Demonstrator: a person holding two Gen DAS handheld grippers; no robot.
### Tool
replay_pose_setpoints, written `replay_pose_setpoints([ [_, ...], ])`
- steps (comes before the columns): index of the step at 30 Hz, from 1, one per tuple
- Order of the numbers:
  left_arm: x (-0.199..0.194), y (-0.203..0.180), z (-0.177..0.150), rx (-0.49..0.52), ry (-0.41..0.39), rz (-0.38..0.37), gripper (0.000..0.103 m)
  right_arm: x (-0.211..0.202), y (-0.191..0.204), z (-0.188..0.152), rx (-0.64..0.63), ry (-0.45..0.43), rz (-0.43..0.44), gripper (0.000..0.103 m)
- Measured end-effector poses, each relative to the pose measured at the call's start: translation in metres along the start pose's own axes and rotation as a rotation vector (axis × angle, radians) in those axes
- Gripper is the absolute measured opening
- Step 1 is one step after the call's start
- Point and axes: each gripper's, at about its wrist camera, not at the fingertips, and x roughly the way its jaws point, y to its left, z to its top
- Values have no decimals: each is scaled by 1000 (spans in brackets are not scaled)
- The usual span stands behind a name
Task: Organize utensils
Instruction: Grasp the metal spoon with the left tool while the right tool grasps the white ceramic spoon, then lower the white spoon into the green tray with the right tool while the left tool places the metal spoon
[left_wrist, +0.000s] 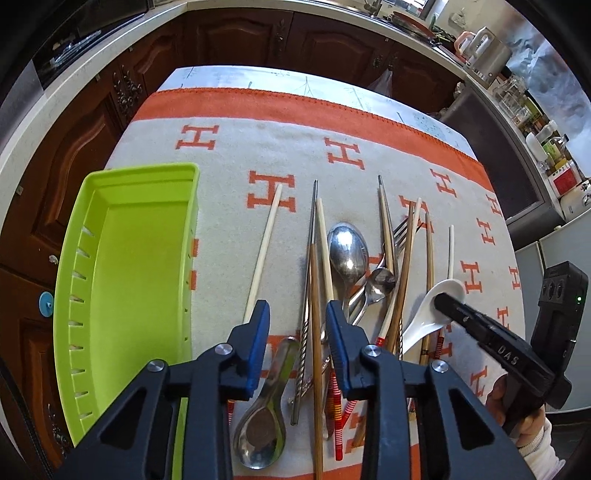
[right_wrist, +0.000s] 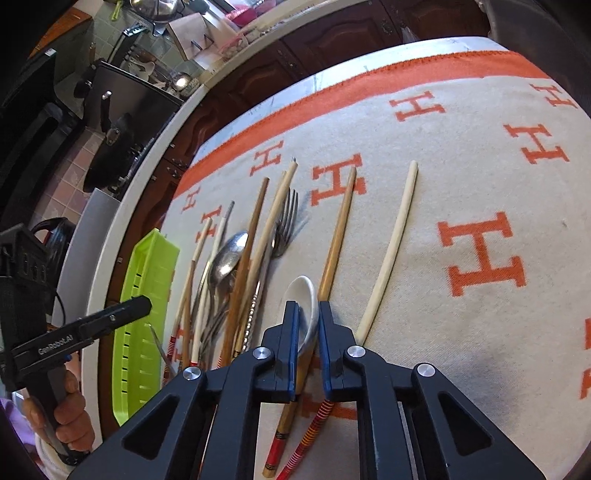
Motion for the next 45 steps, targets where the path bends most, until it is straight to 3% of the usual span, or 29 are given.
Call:
replay_pose_setpoints([
  [10, 8, 10, -22, 66, 57, -52, 30, -42, 2, 13, 3, -102, 24, 7],
  [18, 26, 17, -26, 106, 67, -120, 30, -76, -10, -7, -1, -127, 23, 7],
  [23, 25, 21, -30, 125, 26, -124, 22, -86, -11, -14, -14, -128, 12, 7],
  [25, 25, 25, -31, 112, 7, -111, 11, -87, -12, -18, -14, -125, 10, 7],
  [32, 22, 25, -35, 78, -36, -108, 11, -95, -5, -29, -31, -117, 1, 7],
  [45, -21, 15, -51, 120, -120, -130, 8, -144, 22, -43, -89, -173, 9, 7],
])
